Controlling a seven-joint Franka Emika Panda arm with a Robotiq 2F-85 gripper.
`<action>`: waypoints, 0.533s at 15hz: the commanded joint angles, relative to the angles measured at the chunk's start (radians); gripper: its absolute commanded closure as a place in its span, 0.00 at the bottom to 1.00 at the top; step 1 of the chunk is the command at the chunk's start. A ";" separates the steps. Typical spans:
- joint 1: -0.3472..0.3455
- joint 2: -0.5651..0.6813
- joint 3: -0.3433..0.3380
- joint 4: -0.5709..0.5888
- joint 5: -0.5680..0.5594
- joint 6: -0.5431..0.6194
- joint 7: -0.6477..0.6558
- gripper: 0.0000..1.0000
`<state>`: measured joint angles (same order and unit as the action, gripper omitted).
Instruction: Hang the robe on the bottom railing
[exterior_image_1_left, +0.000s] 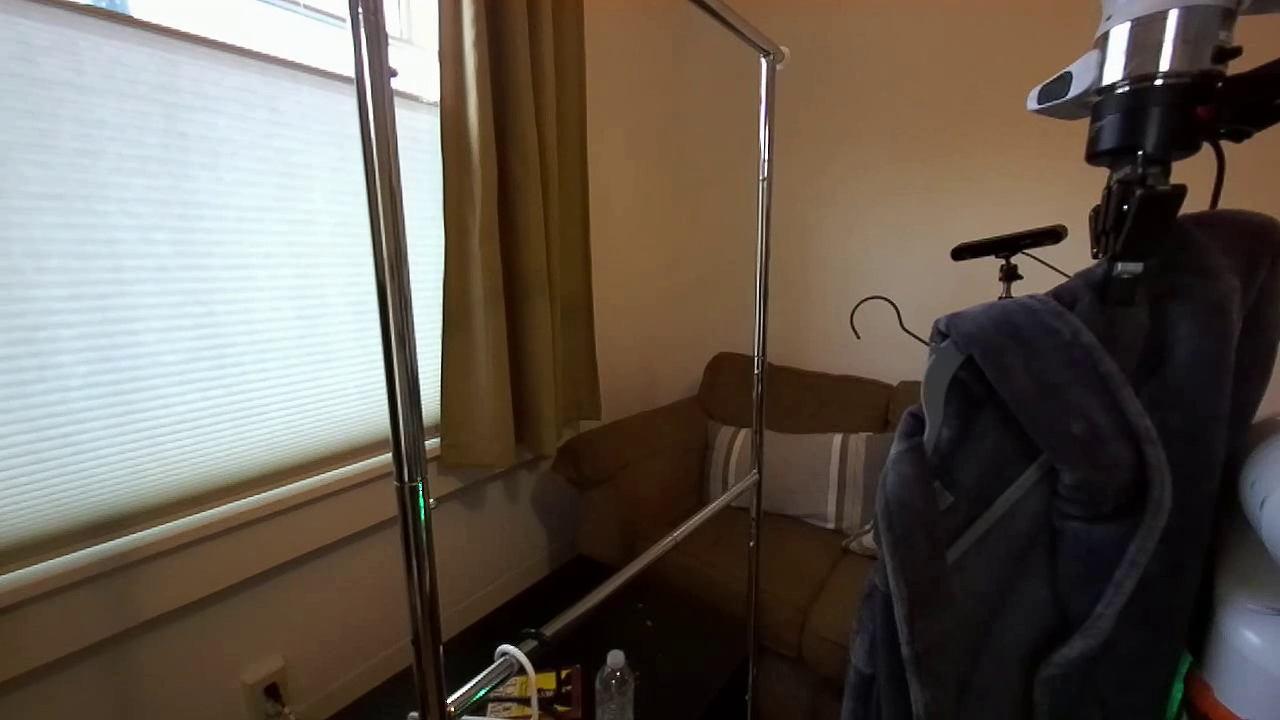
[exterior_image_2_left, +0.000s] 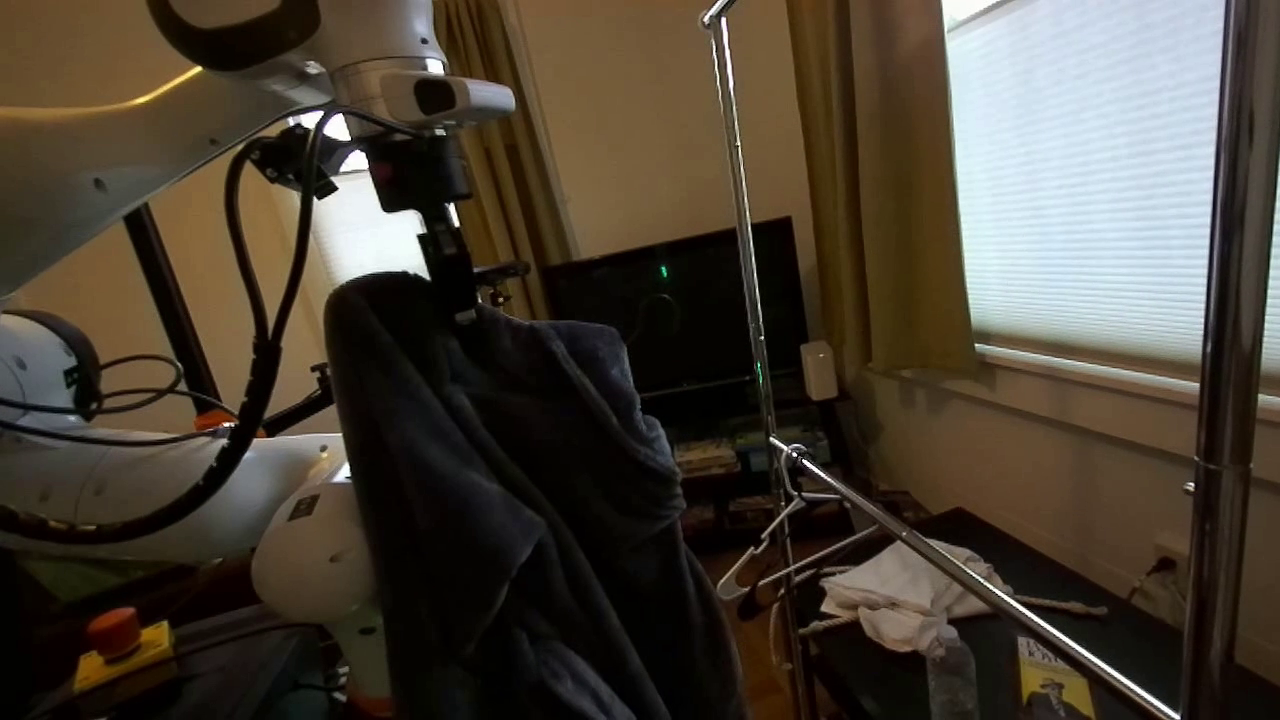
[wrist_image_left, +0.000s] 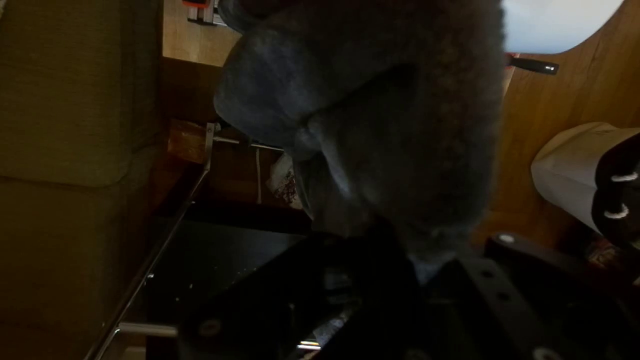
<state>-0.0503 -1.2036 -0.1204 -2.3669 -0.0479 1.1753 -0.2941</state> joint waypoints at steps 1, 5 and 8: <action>0.041 -0.003 -0.012 0.002 -0.012 -0.003 0.032 0.98; 0.026 -0.028 0.001 -0.087 -0.029 -0.006 0.065 0.98; -0.001 -0.037 0.003 -0.164 -0.019 0.028 0.136 0.98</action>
<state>-0.0403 -1.2056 -0.1195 -2.4653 -0.0606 1.1773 -0.2341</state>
